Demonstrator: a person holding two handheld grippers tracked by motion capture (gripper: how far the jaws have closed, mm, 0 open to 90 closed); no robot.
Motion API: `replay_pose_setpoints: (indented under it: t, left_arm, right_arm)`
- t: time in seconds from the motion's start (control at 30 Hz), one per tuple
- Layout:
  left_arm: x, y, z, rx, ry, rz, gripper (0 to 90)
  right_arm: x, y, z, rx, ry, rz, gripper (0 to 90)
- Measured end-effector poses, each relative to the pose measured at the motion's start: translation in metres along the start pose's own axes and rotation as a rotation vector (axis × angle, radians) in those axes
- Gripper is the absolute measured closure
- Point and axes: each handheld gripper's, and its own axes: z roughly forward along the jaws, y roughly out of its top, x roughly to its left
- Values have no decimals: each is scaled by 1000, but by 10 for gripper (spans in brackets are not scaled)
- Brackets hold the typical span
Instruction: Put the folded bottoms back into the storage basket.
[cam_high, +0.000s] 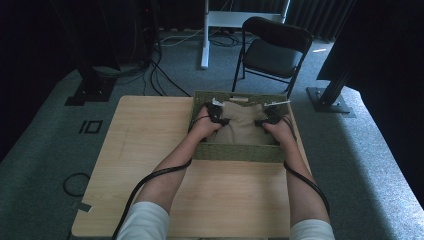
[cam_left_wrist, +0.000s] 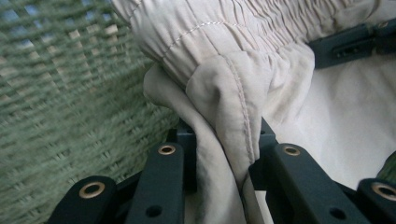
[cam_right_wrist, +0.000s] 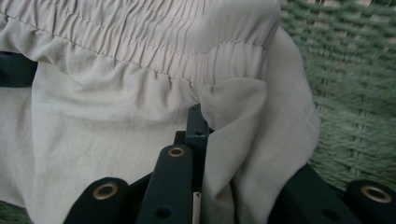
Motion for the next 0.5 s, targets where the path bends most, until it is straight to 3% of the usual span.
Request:
replay_pose_setpoints:
  t: [0.17, 0.33, 0.4, 0.5]
  left_arm:
    - [2, -6, 5, 27, -13, -11, 741]
    - [2, -11, 9, 49, -14, -13, 718]
    - [2, -12, 10, 72, -13, 11, 673]
    - [0, -13, 10, 96, -3, 14, 604]
  right_arm:
    - [-2, -4, 7, 43, 1, -7, 756]
    - [-1, -6, 10, 75, -28, -35, 706]
    - [-2, -6, 11, 80, -35, -39, 656]
    - [-2, -6, 10, 78, -52, -52, 594]
